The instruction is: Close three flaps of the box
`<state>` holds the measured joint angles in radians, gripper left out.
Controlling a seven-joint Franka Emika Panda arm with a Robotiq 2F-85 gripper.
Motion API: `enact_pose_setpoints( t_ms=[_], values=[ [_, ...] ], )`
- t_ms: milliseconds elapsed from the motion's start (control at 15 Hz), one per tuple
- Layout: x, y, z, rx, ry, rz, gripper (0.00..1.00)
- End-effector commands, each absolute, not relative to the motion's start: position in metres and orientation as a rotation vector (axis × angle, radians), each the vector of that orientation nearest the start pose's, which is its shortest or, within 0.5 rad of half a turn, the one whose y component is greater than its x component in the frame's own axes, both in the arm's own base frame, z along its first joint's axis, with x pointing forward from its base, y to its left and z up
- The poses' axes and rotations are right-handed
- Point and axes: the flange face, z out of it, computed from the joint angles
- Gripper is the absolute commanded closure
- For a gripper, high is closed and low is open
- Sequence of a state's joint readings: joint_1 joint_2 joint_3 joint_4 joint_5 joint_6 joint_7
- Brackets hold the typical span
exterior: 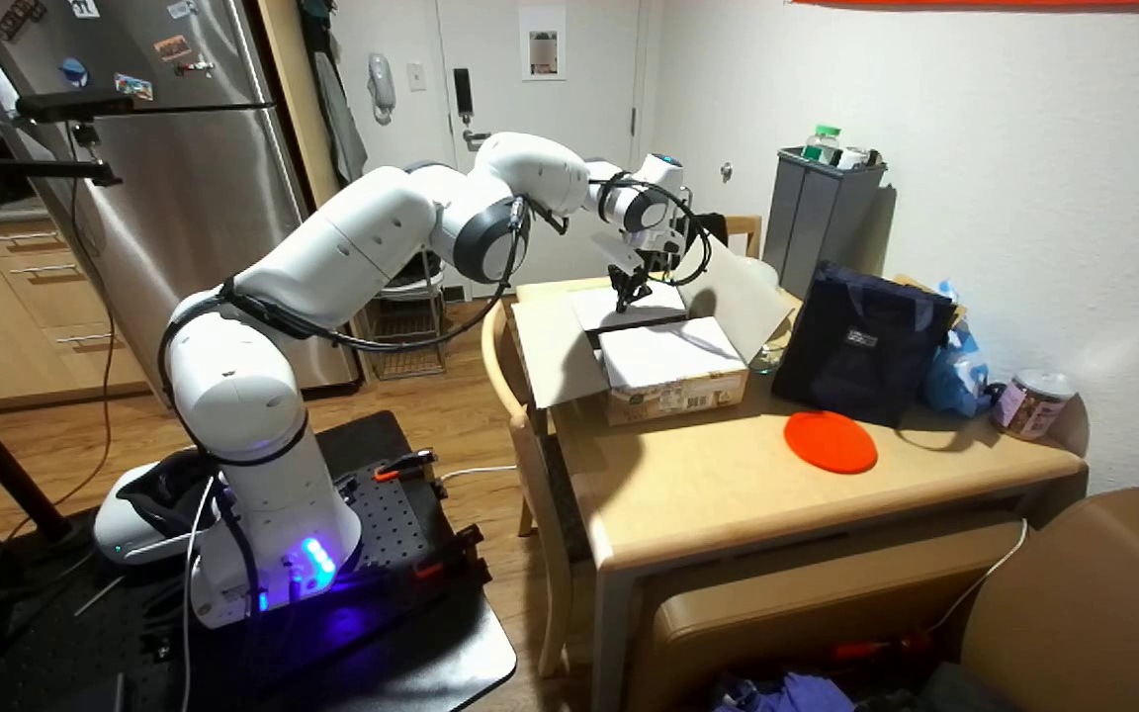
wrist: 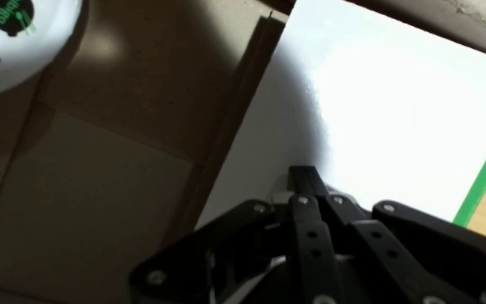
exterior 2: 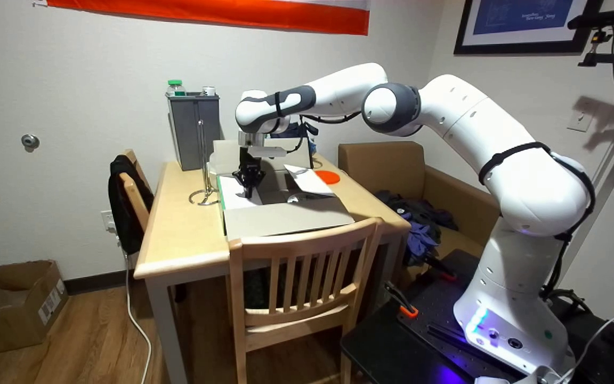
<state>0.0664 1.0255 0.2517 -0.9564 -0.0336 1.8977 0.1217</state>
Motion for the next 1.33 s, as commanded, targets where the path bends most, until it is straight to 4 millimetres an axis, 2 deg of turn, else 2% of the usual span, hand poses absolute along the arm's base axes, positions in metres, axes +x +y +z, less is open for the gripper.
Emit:
enact_pose_setpoints(
  t_ms=[0, 867, 1067, 1267],
  values=[
    [0.752, 0.173, 0.221, -2.960, -0.143, 0.157, 1.00],
    [0.750, 0.176, 0.203, -2.973, -0.138, 0.159, 1.00],
    [0.748, 0.175, 0.221, -2.997, -0.129, 0.160, 1.00],
    [0.742, 0.180, 0.256, -3.004, -0.160, 0.128, 1.00]
  ],
)
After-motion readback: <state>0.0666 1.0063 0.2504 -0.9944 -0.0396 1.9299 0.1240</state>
